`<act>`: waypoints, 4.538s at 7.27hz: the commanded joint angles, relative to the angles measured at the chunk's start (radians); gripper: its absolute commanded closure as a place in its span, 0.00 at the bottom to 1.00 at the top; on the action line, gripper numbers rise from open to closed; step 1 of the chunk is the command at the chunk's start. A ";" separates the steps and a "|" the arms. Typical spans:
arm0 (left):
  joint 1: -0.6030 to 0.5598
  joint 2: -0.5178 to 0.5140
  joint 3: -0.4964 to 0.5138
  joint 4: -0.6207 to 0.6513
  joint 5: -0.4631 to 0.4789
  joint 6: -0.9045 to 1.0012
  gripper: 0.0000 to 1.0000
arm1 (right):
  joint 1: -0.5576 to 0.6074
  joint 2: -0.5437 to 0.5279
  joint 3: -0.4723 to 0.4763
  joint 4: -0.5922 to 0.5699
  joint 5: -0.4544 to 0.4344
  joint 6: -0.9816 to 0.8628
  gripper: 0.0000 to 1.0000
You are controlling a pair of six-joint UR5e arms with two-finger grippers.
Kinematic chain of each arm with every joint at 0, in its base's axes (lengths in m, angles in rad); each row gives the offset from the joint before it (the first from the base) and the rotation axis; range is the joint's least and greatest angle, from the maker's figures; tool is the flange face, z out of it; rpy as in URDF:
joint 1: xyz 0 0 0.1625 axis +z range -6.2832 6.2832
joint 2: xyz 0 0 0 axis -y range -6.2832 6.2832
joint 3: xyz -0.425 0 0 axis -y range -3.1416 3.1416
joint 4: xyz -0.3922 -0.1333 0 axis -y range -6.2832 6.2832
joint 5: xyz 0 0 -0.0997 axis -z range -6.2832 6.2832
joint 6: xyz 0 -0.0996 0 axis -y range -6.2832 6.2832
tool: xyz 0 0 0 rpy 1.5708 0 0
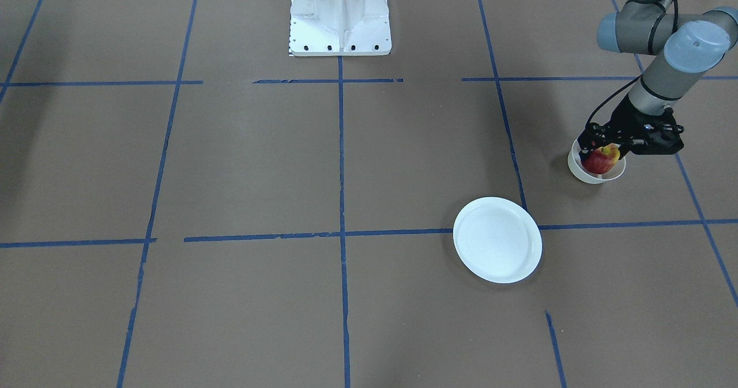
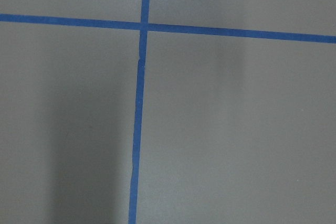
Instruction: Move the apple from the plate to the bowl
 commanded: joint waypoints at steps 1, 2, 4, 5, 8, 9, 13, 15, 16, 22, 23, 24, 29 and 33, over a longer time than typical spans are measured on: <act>-0.001 0.000 0.000 0.002 -0.008 0.005 0.00 | 0.000 0.000 0.000 0.000 0.000 0.000 0.00; -0.004 0.001 -0.010 0.006 -0.009 0.010 0.00 | 0.000 0.000 0.000 0.000 0.000 0.000 0.00; -0.024 0.009 -0.026 0.025 -0.009 0.140 0.01 | -0.001 0.000 0.000 0.000 0.000 0.000 0.00; -0.097 0.014 -0.029 0.069 -0.009 0.244 0.01 | -0.001 0.000 0.000 0.000 -0.002 0.000 0.00; -0.384 0.009 -0.036 0.285 -0.132 0.691 0.01 | 0.000 0.000 -0.001 0.000 -0.002 0.000 0.00; -0.490 0.009 -0.036 0.390 -0.205 0.825 0.00 | -0.001 0.000 0.000 0.000 0.000 0.000 0.00; -0.711 0.025 -0.033 0.688 -0.240 0.981 0.00 | -0.001 0.000 0.000 0.000 0.000 0.000 0.00; -0.727 0.021 -0.035 0.703 -0.243 0.987 0.00 | 0.000 0.000 0.000 0.000 0.000 0.000 0.00; -0.728 0.021 -0.049 0.684 -0.243 0.993 0.00 | 0.000 0.000 0.000 0.000 -0.002 0.000 0.00; -0.728 0.020 -0.050 0.678 -0.243 0.995 0.00 | 0.000 0.000 0.000 0.000 0.000 0.000 0.00; -0.727 0.018 -0.049 0.678 -0.243 0.996 0.00 | 0.000 0.000 -0.001 0.000 0.000 0.000 0.00; -0.727 0.018 -0.049 0.677 -0.243 0.996 0.00 | -0.001 0.000 -0.001 0.000 0.000 0.000 0.00; -0.727 0.018 -0.050 0.678 -0.243 0.996 0.00 | -0.001 0.000 0.000 0.000 -0.002 0.000 0.00; -0.727 0.018 -0.050 0.678 -0.243 0.996 0.00 | 0.000 0.000 0.000 0.000 0.000 0.000 0.00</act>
